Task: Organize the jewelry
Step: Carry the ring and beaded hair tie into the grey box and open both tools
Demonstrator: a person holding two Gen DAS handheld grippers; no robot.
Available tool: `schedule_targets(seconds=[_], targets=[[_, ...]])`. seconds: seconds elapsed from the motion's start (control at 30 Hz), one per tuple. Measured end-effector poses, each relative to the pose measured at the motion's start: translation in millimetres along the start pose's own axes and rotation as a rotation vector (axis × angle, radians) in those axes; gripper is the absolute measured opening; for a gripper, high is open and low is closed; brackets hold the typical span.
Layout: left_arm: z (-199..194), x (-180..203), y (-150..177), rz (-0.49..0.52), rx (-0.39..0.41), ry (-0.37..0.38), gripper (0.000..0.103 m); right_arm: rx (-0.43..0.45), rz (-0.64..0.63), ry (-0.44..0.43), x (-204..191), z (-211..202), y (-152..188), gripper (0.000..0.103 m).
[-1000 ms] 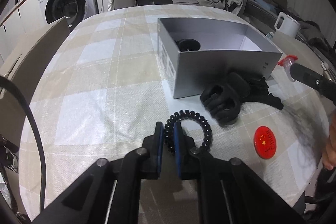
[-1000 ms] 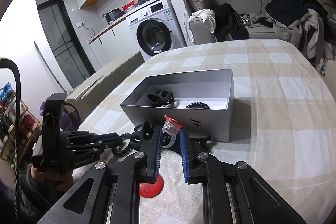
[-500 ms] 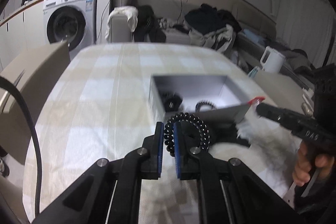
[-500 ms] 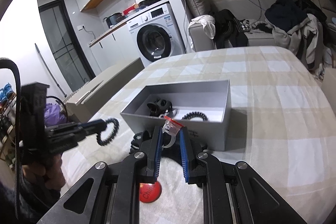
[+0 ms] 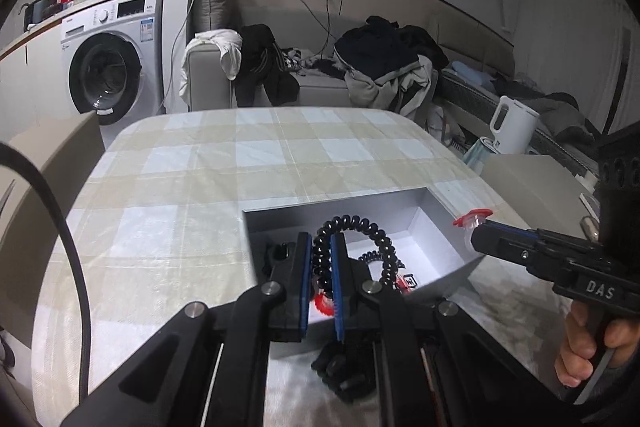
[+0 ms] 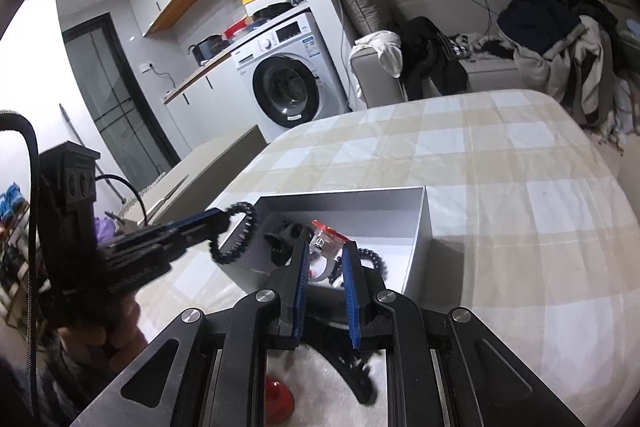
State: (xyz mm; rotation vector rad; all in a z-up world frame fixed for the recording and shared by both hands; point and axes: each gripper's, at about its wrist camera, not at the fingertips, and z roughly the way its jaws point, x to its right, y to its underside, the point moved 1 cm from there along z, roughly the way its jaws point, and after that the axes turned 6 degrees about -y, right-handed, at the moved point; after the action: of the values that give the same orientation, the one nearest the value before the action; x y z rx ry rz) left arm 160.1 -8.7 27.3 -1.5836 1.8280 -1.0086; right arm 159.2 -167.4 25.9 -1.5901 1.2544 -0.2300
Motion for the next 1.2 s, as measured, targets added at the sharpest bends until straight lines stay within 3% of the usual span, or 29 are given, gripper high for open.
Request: schedule_targets(seconds=[0.43,0.8,0.9,1.03,1.1,1.2], targets=[[17,5,-2,0.034,-0.033,-0.023,0.005,-0.053,-0.027,0.054,3,26,0,0.015],[20,12,0,0.048,-0.053,-0.011,0.005,-0.06,-0.015,0.059,6,28,0,0.018],[19,14,1,0.053,-0.05,-0.002,0.005,-0.056,0.011,0.018,9,26,0,0.018],[16,18,0,0.067,-0.044,0.005,0.005,-0.036,-0.002,0.062,7,18,-2,0.018],[11,20,-1,0.08,-0.026,0.006,0.007,-0.036,0.002,0.06,6,14,-3,0.019],[6,21,-3,0.075,-0.027,0.018,0.019,-0.016,-0.02,0.061,3,3,-3,0.025]])
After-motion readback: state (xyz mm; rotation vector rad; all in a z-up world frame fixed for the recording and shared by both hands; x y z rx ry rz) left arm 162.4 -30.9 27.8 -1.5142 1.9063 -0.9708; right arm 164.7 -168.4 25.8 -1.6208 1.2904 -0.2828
